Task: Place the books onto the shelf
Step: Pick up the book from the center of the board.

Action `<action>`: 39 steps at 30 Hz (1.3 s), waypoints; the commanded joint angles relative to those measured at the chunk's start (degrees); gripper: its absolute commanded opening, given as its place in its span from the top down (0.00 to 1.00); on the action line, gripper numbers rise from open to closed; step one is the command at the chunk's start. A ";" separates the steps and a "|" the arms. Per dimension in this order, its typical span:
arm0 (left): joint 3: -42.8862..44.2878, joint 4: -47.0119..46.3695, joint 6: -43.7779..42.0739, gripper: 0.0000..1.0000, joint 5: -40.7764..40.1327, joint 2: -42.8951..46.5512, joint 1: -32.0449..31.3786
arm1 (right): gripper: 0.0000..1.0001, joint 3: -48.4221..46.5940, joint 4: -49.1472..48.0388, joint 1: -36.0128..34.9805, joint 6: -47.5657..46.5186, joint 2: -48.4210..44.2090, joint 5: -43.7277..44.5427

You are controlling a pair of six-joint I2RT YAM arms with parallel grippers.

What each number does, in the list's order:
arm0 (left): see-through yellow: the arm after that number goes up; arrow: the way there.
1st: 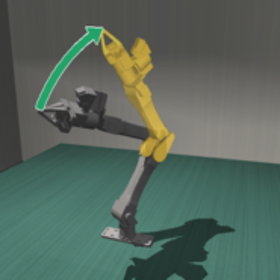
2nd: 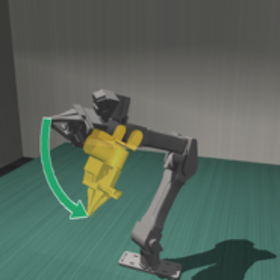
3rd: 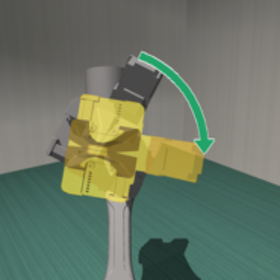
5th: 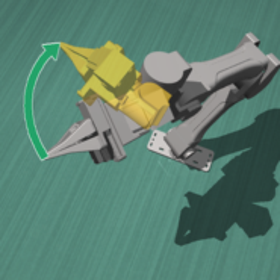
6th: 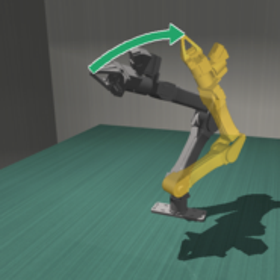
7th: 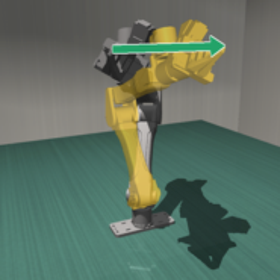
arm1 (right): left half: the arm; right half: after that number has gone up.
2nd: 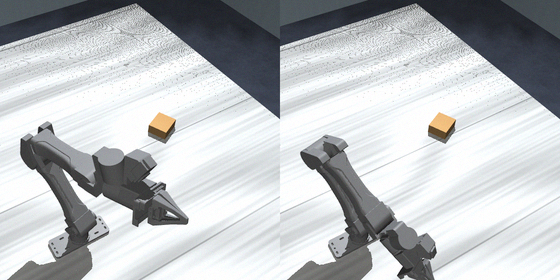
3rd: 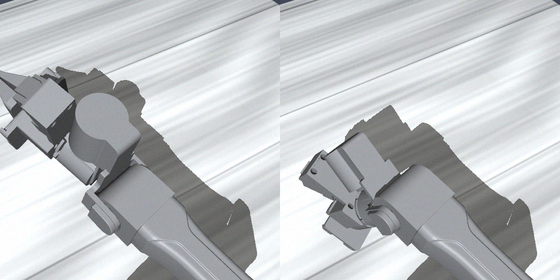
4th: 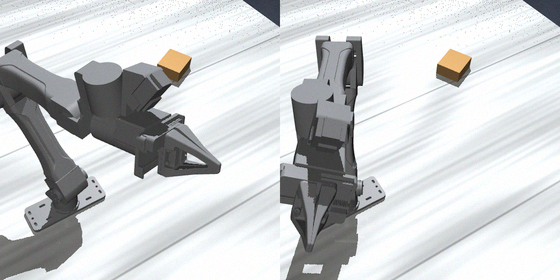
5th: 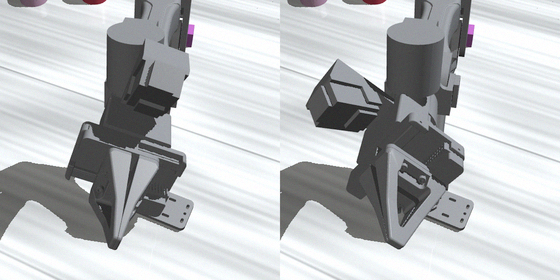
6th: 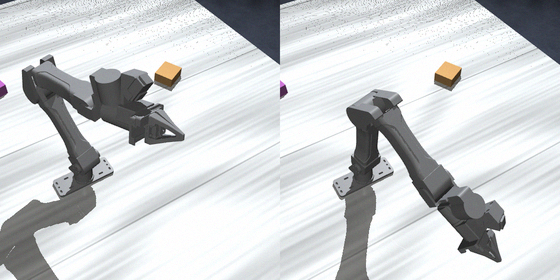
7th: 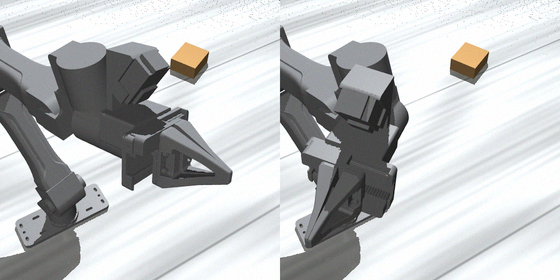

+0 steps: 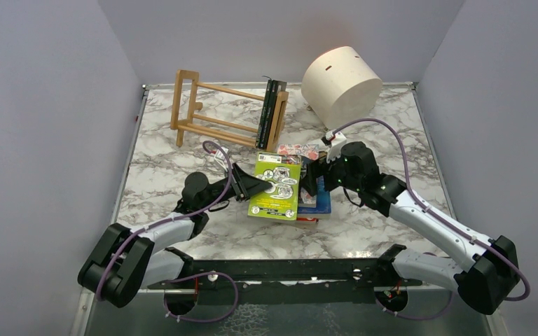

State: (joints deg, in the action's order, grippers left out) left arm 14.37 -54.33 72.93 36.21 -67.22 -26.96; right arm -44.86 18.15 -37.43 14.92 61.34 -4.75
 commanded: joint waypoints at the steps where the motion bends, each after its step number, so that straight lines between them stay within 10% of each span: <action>1: 2.11 -5.46 0.46 0.61 2.55 -0.72 -0.07 | 0.06 -1.82 -2.52 -0.69 0.54 0.67 -1.84; 5: 2.65 -6.08 0.55 0.62 2.73 -1.77 -0.30 | 0.06 -1.65 -2.96 -0.89 0.65 1.01 -1.92; 9: 2.76 -7.51 1.50 0.99 2.45 -2.49 -0.66 | 0.06 -1.37 -3.43 -0.98 0.85 0.92 -2.02; 30: 5.49 -0.70 2.83 1.00 -4.75 8.95 -0.60 | 0.01 -4.64 2.68 -0.80 18.00 -10.21 12.63; 39: 9.03 0.86 1.69 1.00 -6.39 8.40 -0.56 | 0.17 -6.08 0.81 0.07 21.15 -9.38 12.60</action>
State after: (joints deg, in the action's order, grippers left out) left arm 19.46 -50.28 75.48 32.32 -59.94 -27.40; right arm -47.79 19.73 -37.76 34.15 51.33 5.96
